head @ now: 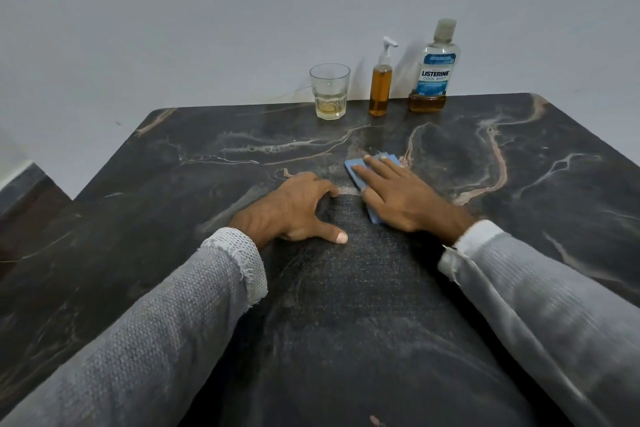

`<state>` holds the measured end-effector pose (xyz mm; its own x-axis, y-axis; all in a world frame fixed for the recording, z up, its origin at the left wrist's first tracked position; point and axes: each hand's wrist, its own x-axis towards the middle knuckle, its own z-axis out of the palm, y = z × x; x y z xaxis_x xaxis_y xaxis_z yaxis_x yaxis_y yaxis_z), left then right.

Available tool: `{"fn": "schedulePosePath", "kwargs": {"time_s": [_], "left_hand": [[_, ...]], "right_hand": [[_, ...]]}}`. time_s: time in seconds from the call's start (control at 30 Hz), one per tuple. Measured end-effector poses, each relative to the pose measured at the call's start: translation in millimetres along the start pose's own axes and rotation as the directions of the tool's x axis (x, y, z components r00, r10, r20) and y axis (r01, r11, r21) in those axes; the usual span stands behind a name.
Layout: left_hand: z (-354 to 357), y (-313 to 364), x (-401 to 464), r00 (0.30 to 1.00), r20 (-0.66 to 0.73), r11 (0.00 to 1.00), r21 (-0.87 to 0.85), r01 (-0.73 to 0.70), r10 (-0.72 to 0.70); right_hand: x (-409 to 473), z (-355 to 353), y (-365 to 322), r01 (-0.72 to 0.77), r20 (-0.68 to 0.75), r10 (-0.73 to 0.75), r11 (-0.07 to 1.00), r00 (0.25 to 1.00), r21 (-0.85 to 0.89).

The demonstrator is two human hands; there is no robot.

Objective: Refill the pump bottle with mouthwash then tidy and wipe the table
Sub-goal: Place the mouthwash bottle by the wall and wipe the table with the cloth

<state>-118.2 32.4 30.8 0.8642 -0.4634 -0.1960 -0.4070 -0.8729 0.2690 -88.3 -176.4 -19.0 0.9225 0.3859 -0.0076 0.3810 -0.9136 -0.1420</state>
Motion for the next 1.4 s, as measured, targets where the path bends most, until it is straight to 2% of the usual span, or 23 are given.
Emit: {"fn": "schedulePosePath", "kwargs": {"time_s": [0.07, 0.17, 0.23, 0.3, 0.4, 0.57, 0.7, 0.83, 0.9, 1.0, 1.1, 1.2, 1.3, 1.4], "left_hand": [[-3.1, -9.8, 0.3, 0.998, -0.056, 0.992, -0.123, -0.015, 0.008], [-6.5, -26.1, 3.0, 0.984, -0.178, 0.974, -0.225, -0.012, -0.029], [-8.6, -35.3, 6.2, 0.964, -0.26, 0.969, -0.247, -0.01, -0.056], [-11.9, -41.8, 8.5, 0.945, -0.318, 0.963, -0.268, -0.01, -0.079], [-17.8, -49.3, 9.2, 0.925, -0.367, 0.963, -0.271, -0.01, -0.094], [-22.1, -57.3, 3.5, 0.898, -0.42, 0.953, -0.302, -0.003, -0.13], [-22.5, -61.2, -2.9, 0.878, -0.451, 0.95, -0.312, 0.014, -0.162], [-21.4, -64.3, -6.8, 0.878, -0.44, 0.947, -0.319, 0.04, -0.186], [-19.9, -65.5, -7.5, 0.88, -0.433, 0.942, -0.331, 0.045, -0.195], [-18.4, -67.7, -6.5, 0.881, -0.43, 0.94, -0.339, 0.046, -0.199], [-19.1, -71.5, -4.5, 0.867, -0.45, 0.935, -0.353, 0.046, -0.212], [-18.1, -75.5, -4.5, 0.853, -0.467, 0.926, -0.374, 0.05, -0.234], [-16.1, -79.6, -8.6, 0.842, -0.479, 0.914, -0.405, 0.039, -0.249], [-17.6, -85.0, -15.3, 0.823, -0.507, 0.912, -0.409, 0.032, -0.256]], "right_hand": [[-14.3, -0.7, 16.5, -0.019, -0.056, 0.02, 1.0, 0.998, 0.005], [-12.6, -5.5, 51.5, -0.248, -0.136, 0.246, 0.969, 0.96, 0.001], [4.5, -9.2, 69.1, -0.351, -0.131, 0.346, 0.936, 0.929, -0.016], [29.5, -14.0, 73.6, -0.378, -0.07, 0.376, 0.926, 0.924, -0.017], [67.9, -14.6, 51.7, -0.364, 0.028, 0.364, 0.931, 0.931, -0.003], [91.7, 2.8, -37.0, -0.131, -0.044, 0.131, 0.991, 0.99, -0.008], [63.9, 14.7, -84.2, 0.024, -0.034, -0.024, 1.0, 0.999, 0.002], [1.4, 14.6, -77.2, 0.131, -0.018, -0.131, 0.991, 0.991, 0.011], [-24.7, 10.0, -59.1, 0.123, -0.049, -0.122, 0.992, 0.991, 0.03], [-33.7, 1.1, -17.6, 0.001, -0.107, 0.001, 1.0, 0.994, 0.013], [-5.2, -5.5, 17.2, -0.199, -0.11, 0.199, 0.98, 0.974, 0.01], [43.3, -4.8, 21.7, -0.305, -0.065, 0.306, 0.952, 0.95, 0.022], [84.7, -3.7, -4.1, -0.306, -0.033, 0.307, 0.951, 0.951, 0.04], [107.4, 0.5, -46.4, -0.228, -0.023, 0.228, 0.973, 0.973, 0.033]]}}
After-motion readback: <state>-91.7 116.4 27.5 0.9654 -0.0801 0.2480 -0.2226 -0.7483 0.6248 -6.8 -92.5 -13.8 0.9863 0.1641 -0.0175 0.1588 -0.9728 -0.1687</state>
